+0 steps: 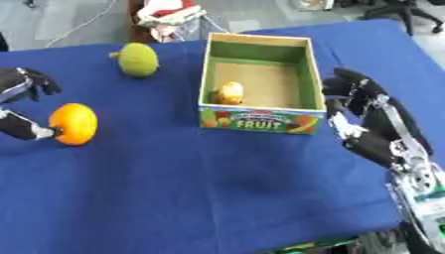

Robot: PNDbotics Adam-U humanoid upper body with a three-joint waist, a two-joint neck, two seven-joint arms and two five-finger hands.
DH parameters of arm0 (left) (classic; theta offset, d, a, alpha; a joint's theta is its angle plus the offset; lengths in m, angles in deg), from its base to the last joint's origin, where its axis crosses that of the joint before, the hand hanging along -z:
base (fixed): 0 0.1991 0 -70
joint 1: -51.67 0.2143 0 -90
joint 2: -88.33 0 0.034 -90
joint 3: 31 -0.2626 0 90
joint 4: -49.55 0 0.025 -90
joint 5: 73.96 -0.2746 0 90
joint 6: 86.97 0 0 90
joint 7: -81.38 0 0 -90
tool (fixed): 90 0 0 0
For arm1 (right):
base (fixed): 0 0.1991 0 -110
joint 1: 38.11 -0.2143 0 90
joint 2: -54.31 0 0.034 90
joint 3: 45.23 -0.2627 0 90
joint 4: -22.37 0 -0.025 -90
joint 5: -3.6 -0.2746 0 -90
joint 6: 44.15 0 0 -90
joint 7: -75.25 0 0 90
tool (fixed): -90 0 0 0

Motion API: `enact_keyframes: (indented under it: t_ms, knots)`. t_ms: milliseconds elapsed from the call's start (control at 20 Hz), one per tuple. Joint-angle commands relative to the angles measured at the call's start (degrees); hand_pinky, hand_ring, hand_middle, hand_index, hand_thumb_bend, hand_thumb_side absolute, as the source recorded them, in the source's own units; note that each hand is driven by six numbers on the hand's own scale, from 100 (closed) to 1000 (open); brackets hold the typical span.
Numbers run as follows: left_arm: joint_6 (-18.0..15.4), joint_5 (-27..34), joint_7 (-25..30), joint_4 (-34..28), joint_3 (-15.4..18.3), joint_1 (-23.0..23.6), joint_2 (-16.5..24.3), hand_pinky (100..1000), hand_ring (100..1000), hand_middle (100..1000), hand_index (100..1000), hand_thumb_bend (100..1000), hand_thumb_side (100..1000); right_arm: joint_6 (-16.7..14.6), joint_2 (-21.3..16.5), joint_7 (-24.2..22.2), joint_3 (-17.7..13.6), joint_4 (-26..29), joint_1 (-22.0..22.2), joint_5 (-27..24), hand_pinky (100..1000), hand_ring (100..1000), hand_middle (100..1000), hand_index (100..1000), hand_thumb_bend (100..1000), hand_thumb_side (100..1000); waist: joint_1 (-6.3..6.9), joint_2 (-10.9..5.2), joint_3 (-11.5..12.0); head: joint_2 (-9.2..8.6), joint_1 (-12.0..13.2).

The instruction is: Pick up objects on the table and place them in the box.

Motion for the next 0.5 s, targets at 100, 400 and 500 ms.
enact_keyframes:
  t_ms: [100, 400, 500]
  knots:
    - [-1.7, -1.7, 0.0, 3.4, 0.0, -1.6, -0.1, 703, 633, 674, 807, 529, 223, -0.1, -1.1, 0.1, -0.4, 0.3, -0.4, 0.3, 743, 794, 764, 900, 100, 314, -0.04, -0.75, -0.1, -0.31, -0.2]
    - [-2.7, -3.4, -1.0, 5.9, -0.4, -3.0, -2.0, 691, 615, 647, 782, 504, 185, -0.1, -1.0, 0.2, -0.5, 0.3, -0.4, 0.3, 743, 794, 763, 901, 100, 315, -0.06, -0.85, -0.2, -0.28, -0.4]
    - [-2.9, -4.1, -1.7, 6.5, -0.7, -3.4, -2.6, 684, 593, 614, 752, 435, 123, -0.1, -0.9, 0.1, -0.4, 0.3, -0.4, 0.3, 743, 794, 763, 901, 100, 315, -0.10, -0.90, -0.3, -0.25, -0.5]
